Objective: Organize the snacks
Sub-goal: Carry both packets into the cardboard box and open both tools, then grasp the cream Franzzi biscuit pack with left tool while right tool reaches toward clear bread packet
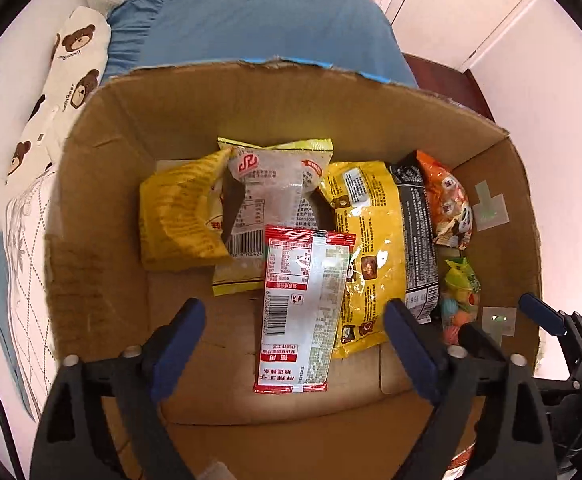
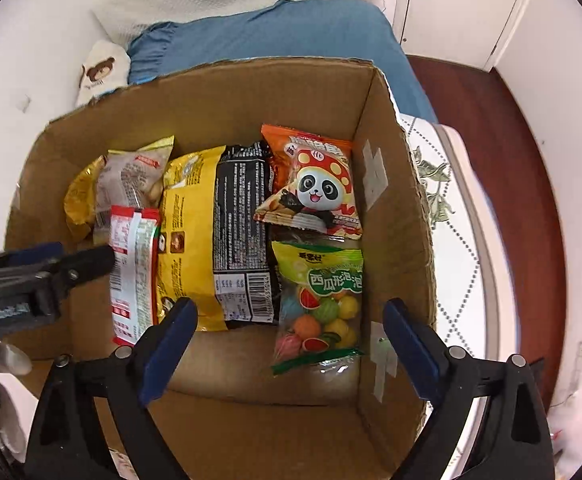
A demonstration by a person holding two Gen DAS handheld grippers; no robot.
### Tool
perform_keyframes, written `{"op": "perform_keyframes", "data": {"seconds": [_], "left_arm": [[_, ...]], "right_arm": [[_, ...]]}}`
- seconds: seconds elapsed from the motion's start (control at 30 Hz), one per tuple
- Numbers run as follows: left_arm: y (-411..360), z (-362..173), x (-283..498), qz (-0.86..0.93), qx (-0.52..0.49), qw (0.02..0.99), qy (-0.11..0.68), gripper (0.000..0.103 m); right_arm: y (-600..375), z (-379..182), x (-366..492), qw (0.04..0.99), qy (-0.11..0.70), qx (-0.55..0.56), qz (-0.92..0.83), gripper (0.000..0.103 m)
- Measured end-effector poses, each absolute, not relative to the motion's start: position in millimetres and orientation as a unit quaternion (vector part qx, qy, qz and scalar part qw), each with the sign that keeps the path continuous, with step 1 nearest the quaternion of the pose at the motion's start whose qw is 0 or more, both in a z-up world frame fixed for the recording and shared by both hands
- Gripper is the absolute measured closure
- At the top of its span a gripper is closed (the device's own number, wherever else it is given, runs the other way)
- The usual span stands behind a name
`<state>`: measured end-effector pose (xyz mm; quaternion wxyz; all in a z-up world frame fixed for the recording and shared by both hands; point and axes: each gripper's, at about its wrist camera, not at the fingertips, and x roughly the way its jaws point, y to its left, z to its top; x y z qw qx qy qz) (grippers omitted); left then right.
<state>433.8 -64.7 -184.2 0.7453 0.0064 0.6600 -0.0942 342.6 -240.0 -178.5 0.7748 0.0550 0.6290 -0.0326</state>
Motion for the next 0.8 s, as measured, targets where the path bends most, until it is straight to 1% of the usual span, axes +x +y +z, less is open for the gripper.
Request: {"op": "perform_keyframes", "data": {"seconds": [0.23, 0.33, 0.63, 0.8], "left_arm": [[-57, -163, 415, -0.093, 0.014, 0.772, 0.629, 0.006], [-56, -151, 401, -0.091, 0.029, 0.788, 0.608, 0.006], [-50, -112, 361, -0.084, 0.051, 0.837, 0.538, 0.006], [-47, -91, 333, -0.089, 0.04, 0.855, 0.509, 0.006]], "right_arm": [[-235, -164, 334, 0.787, 0.614, 0.046, -0.044, 0.007], [-233, -157, 325, 0.793, 0.605, 0.043, -0.046, 0.004], [-227, -119, 286, 0.83, 0.555, 0.015, -0.046, 0.004], [-220, -97, 261, 0.849, 0.526, 0.014, -0.043, 0.004]]}}
